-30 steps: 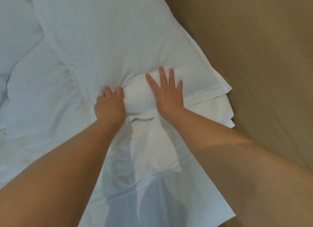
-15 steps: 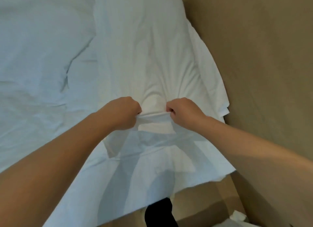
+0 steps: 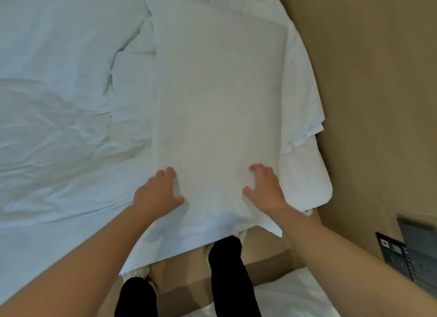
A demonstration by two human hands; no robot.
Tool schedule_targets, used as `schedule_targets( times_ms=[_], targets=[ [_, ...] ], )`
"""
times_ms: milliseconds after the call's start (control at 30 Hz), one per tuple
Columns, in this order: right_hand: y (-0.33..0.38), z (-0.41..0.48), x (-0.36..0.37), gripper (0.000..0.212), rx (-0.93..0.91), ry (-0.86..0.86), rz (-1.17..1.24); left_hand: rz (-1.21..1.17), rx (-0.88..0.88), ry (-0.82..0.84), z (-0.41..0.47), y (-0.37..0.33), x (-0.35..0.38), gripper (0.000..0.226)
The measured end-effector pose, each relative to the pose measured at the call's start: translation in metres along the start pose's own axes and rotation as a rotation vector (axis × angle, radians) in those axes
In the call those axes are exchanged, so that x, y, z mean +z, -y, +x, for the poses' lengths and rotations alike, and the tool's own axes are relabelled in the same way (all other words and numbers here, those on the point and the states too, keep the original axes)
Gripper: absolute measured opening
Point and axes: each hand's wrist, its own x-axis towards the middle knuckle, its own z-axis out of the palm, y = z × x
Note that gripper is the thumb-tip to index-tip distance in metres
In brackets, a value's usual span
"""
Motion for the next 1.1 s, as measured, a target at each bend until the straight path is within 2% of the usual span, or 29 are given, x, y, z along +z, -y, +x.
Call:
schedule_targets(
  times_ms=[67, 133, 233, 300, 367, 433, 533, 600, 667, 800, 900, 1000, 1100],
  targets=[
    [-0.004, 0.033, -0.026, 0.091, 0.187, -0.013, 0.228, -0.301, -0.112, -0.147, 0.03, -0.007, -0.012, 0.09],
    [-0.004, 0.062, -0.041, 0.109, 0.292, -0.006, 0.419, -0.559, -0.189, -0.208, 0.06, -0.021, -0.022, 0.114],
    [0.0, 0.102, -0.051, 0.112, 0.37, 0.003, 0.588, -0.778, -0.361, -0.257, 0.106, -0.039, -0.023, 0.13],
    [-0.002, 0.126, -0.05, 0.11, 0.393, -0.019, 0.663, -0.826, -0.479, -0.282, 0.129, -0.041, -0.019, 0.133],
    [-0.003, 0.135, -0.042, 0.098, 0.385, -0.021, 0.682, -0.824, -0.515, -0.225, 0.14, -0.038, -0.014, 0.123],
    [-0.002, 0.127, -0.03, 0.078, 0.347, -0.079, 0.709, -0.843, -0.44, -0.183, 0.134, -0.035, -0.008, 0.102],
    [0.006, 0.081, -0.019, 0.051, 0.336, -0.222, 0.767, -0.792, -0.328, -0.251, 0.098, -0.033, -0.004, 0.074],
    [0.005, 0.037, -0.011, 0.034, 0.369, -0.248, 0.793, -0.737, -0.31, -0.237, 0.056, -0.027, -0.004, 0.067],
    [0.006, -0.017, -0.003, 0.025, 0.421, -0.255, 0.865, -0.7, -0.278, -0.222, 0.007, -0.012, 0.002, 0.062],
    [0.021, -0.153, 0.021, 0.023, 0.542, -0.327, 0.992, -0.744, -0.186, -0.188, -0.11, 0.029, 0.024, 0.052],
    [0.046, -0.253, 0.036, 0.035, 0.597, -0.393, 1.063, -0.744, -0.117, -0.136, -0.187, 0.064, 0.02, 0.052],
    [0.079, -0.338, 0.058, 0.039, 0.617, -0.509, 1.142, -0.678, 0.038, -0.088, -0.238, 0.101, -0.008, 0.053],
    [0.121, -0.414, 0.088, 0.032, 0.626, -0.645, 1.243, -0.565, 0.203, -0.032, -0.279, 0.137, -0.036, 0.047]
  ],
)
